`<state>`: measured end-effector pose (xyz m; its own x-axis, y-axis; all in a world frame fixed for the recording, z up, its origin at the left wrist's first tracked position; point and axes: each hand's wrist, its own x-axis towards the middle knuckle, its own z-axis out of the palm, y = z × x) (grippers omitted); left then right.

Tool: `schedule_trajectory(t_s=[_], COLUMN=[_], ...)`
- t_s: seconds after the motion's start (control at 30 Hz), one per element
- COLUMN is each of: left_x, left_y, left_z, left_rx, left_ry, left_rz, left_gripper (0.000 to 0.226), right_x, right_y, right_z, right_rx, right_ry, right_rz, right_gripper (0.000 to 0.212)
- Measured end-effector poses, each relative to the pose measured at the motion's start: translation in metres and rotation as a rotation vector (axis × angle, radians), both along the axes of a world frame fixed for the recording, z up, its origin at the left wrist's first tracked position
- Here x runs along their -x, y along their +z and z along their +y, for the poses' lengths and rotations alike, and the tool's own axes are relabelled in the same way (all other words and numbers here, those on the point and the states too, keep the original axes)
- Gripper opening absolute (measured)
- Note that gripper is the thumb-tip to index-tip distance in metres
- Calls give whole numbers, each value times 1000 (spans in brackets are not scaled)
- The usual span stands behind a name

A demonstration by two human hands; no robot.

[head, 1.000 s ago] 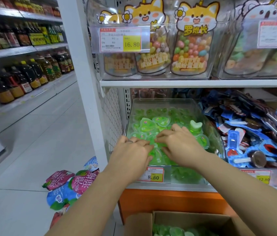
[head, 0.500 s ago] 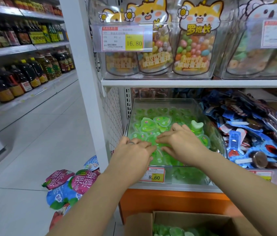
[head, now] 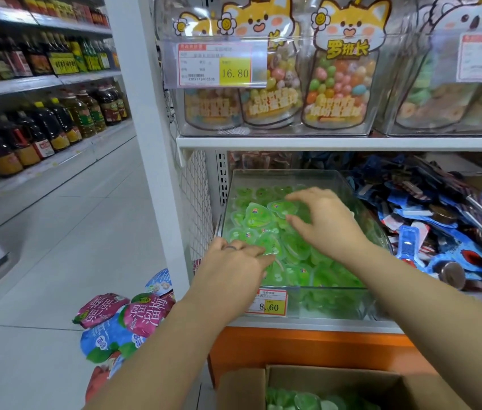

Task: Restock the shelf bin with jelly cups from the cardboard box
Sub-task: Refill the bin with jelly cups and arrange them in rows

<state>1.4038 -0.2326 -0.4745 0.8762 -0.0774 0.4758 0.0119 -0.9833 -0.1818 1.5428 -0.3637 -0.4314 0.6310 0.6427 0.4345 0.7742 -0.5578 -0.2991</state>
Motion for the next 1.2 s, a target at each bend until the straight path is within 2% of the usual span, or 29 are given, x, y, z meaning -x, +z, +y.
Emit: schedule_trajectory(t_s=[0.1,0.17,0.37,0.53,0.63,0.77,0.9,1.1,1.2], left_x=[-1,-1,0,-1,4,2,1,-3,-2], left_y=[1,1,1,3,13,15,16,17,19], left_z=[-1,-2,0,1,-5,-7,-8,-7,-6], left_rx=[5,8,27,67,87,98,153,156,160], left_ry=[3,-1,1,-14,12,44,18,41,38], left_rz=[1,12,31,71,131,215,212,257,262], left_gripper=[25,24,22,30,23,34,32,37,35], right_x=[-10,-17,-25,-27,-31,-31,-29,-26,-25], right_y=[-1,-4,-13,-4,-5,-7,-5,-9,-12], right_z=[14,23,32,24,17,15,22,28,27], right_rx=[131,176,155,-73,40,123,175,121,25], right_ry=[-116,-109,-72,-95,-93,-78,-57,-124,-100], right_rz=[85,138,217,118,139,193,229,201,239], right_gripper=[63,67,63,45,50,59,64,47,40])
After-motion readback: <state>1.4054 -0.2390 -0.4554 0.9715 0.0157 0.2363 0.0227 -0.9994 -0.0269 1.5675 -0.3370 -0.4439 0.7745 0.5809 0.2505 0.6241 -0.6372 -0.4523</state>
